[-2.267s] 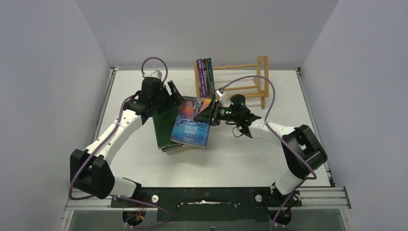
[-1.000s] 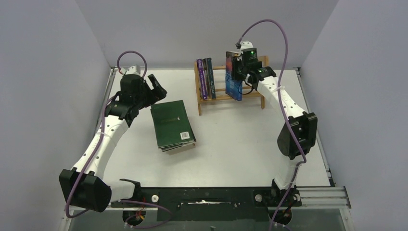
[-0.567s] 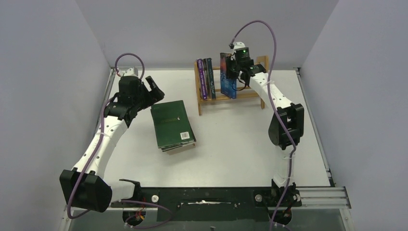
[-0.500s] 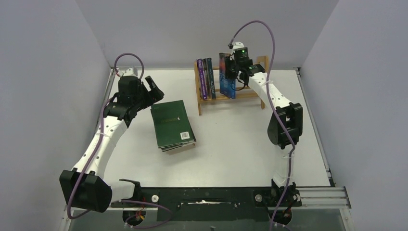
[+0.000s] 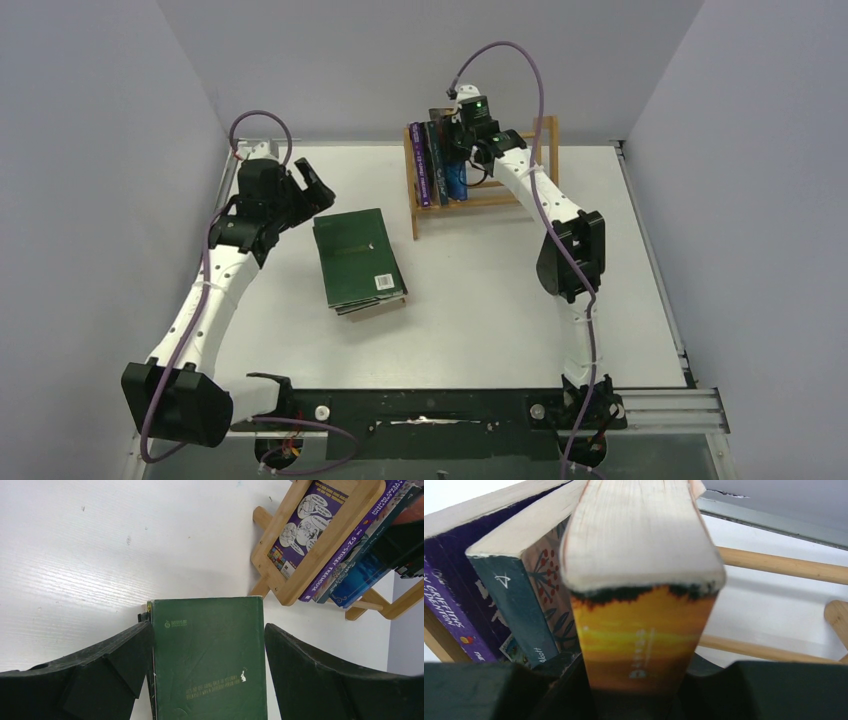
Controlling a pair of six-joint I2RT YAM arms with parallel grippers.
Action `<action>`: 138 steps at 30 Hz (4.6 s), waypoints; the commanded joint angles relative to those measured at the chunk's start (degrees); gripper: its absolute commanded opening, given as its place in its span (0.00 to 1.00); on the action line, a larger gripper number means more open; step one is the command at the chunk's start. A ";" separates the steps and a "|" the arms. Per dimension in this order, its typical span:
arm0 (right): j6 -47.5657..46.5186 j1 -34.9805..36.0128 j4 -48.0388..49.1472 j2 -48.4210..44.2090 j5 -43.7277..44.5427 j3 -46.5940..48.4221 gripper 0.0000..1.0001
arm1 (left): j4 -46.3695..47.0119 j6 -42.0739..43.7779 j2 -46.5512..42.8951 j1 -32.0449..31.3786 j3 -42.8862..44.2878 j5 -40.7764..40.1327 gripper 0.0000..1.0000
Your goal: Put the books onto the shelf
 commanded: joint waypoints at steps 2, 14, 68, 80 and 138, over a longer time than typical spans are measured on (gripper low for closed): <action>1.38 1.22 8.70 -1.16 -0.91 5.85 0.16 | 0.58 1.01 -2.09 1.00 -0.17 1.01 0.82; 2.16 1.44 8.57 -3.80 -0.20 3.90 0.47 | 1.07 0.76 -1.92 1.51 -0.54 1.66 0.82; 20.10 13.03 22.80 -43.39 -19.07 -55.56 0.62 | 0.87 -3.60 0.61 0.00 -6.50 6.09 0.82; 23.05 14.01 26.22 -39.00 -22.37 -57.20 0.62 | 1.67 -4.30 2.03 -2.18 -6.00 6.35 0.82; 43.57 11.24 55.89 -31.43 -39.78 -71.07 0.67 | 7.98 -9.18 10.26 -15.55 -3.58 7.28 0.82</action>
